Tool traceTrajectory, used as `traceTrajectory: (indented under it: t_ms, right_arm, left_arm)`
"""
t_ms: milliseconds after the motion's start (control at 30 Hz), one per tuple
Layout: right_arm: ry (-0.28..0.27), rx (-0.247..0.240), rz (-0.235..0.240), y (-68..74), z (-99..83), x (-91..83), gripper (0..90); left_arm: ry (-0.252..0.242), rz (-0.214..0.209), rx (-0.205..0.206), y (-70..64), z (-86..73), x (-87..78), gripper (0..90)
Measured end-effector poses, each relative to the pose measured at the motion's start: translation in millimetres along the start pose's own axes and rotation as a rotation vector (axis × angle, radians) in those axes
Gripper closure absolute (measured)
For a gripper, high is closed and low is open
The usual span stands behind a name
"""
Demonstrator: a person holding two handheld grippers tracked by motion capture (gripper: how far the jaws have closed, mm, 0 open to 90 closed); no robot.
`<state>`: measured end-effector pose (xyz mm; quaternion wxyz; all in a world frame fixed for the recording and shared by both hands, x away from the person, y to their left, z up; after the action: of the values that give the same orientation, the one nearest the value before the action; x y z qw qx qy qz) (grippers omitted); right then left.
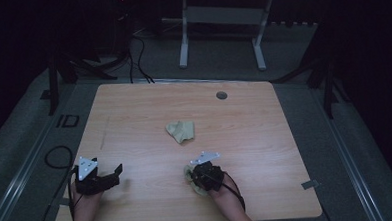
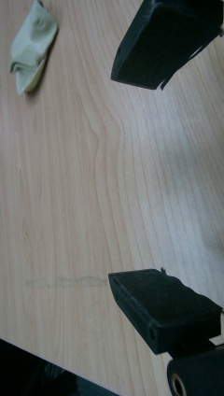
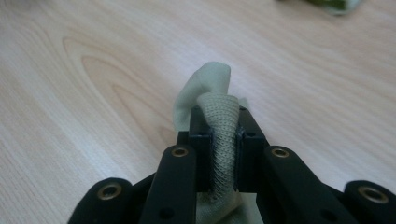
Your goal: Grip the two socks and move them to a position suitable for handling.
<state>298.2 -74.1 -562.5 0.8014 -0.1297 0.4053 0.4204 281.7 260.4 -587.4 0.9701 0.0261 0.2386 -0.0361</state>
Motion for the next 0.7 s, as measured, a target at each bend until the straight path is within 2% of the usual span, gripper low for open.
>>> traceTrajectory:
  t_ms: [67, 100, 167, 267, 367, 467, 567, 700]
  right_arm:
    - [0.007, -0.008, 0.0, 1.3, -0.2, 2.7, 80.0]
    - [0.013, -0.013, -0.005, 5.0, -0.1, 9.9, 78.7]
    - [0.011, 0.005, -0.007, 5.8, -0.7, 16.2, 77.8]
    - [0.004, -0.001, -0.038, 8.4, -2.0, 22.4, 76.2]
    - [-0.014, 0.009, -0.052, 11.5, -2.6, 24.4, 65.3]
    - [-0.026, -0.007, -0.075, 15.8, -3.2, 26.8, 60.6]
    - [-0.031, -0.004, -0.073, 17.3, -2.0, 29.3, 52.4]
    - [-0.019, -0.01, -0.054, 19.2, -0.9, 31.6, 40.1]
  left_arm:
    - [0.0, -0.01, 0.007, -2.8, 0.6, 0.0, 5.0]
    - [-0.001, -0.013, 0.013, -3.8, 0.8, -0.3, 4.9]
    - [-0.017, -0.026, 0.02, -6.1, 1.8, -1.5, 5.0]
    - [-0.034, -0.043, 0.037, -8.9, 3.1, -3.4, 5.0]
    - [-0.044, -0.061, 0.049, -12.9, 3.7, -4.8, 5.0]
    - [-0.05, -0.074, 0.063, -17.3, 4.6, -5.2, 4.9]
    - [-0.051, -0.094, 0.071, -22.8, 4.9, -5.2, 5.0]
    - [-0.061, -0.13, 0.107, -32.9, 5.8, -6.4, 4.9]
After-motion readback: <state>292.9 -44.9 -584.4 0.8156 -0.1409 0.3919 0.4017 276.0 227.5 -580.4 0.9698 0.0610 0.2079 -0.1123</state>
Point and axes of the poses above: each handheld gripper's, and its own axes: x roughly forward along the jaws, z roughly out of its top, y roughly to its left, the point moved 3 cm from there along x, roughly forward along the jaws, and after that the axes turned 10 degrees about z, right-handed, at the moved point
